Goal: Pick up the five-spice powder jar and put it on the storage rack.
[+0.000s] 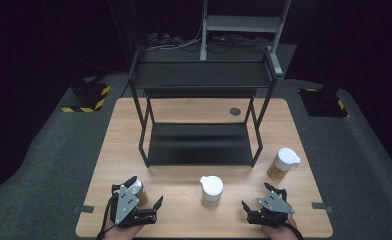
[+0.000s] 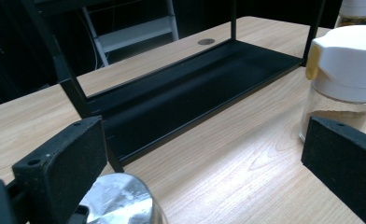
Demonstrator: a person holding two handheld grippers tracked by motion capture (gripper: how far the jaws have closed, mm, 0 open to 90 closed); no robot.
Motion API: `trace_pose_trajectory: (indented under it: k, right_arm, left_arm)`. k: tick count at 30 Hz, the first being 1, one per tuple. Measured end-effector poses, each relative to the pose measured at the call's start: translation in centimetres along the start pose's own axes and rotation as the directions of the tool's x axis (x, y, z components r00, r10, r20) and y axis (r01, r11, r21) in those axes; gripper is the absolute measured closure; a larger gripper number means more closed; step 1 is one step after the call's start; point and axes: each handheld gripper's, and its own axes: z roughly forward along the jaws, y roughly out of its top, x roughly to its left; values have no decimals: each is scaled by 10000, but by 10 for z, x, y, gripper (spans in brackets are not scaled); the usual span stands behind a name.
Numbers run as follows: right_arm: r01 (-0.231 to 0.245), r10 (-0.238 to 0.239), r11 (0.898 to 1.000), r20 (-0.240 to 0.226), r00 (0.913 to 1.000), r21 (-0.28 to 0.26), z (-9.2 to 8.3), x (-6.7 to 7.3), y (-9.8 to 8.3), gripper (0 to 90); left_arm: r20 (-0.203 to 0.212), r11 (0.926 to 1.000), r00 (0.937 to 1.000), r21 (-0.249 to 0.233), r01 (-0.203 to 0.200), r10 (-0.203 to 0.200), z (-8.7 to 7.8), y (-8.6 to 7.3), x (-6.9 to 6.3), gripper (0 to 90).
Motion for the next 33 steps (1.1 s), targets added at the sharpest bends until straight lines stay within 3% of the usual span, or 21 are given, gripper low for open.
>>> trace_pose_trajectory:
  k: [33]
  right_arm:
    - [-13,13,10000,-16,10000,13,0,0,0,2]
  left_arm:
    - [-772,9980,9950,-7,635,-634,-15,-18,16,5]
